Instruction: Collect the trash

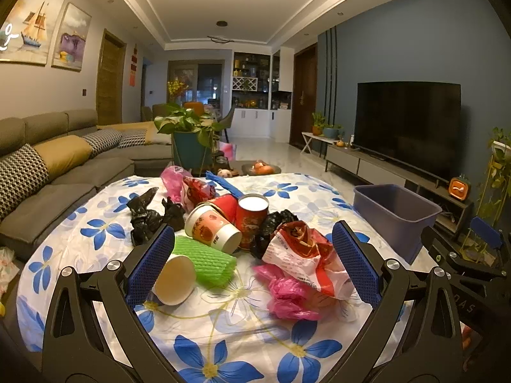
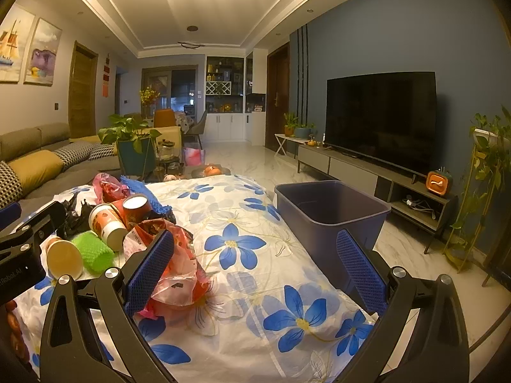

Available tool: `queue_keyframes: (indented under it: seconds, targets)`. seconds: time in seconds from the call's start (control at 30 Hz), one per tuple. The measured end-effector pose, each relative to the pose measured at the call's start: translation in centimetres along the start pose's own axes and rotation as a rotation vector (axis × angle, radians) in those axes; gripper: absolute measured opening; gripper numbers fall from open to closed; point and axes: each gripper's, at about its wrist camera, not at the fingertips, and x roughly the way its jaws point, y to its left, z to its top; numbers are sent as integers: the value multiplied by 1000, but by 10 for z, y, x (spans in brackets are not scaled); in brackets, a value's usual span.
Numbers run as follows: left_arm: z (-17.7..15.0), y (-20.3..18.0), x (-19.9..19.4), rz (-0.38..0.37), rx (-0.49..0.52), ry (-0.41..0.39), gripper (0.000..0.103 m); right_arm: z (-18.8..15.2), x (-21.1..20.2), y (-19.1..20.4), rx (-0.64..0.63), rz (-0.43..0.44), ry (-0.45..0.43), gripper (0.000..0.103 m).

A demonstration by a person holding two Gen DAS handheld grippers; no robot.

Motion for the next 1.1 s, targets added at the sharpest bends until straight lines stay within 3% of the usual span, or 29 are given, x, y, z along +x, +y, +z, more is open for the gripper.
queue_keyframes:
  seconds: [1.1]
  targets:
    - [-4, 9, 2, 0, -5, 2, 98, 3, 1, -1, 10, -9, -16, 98]
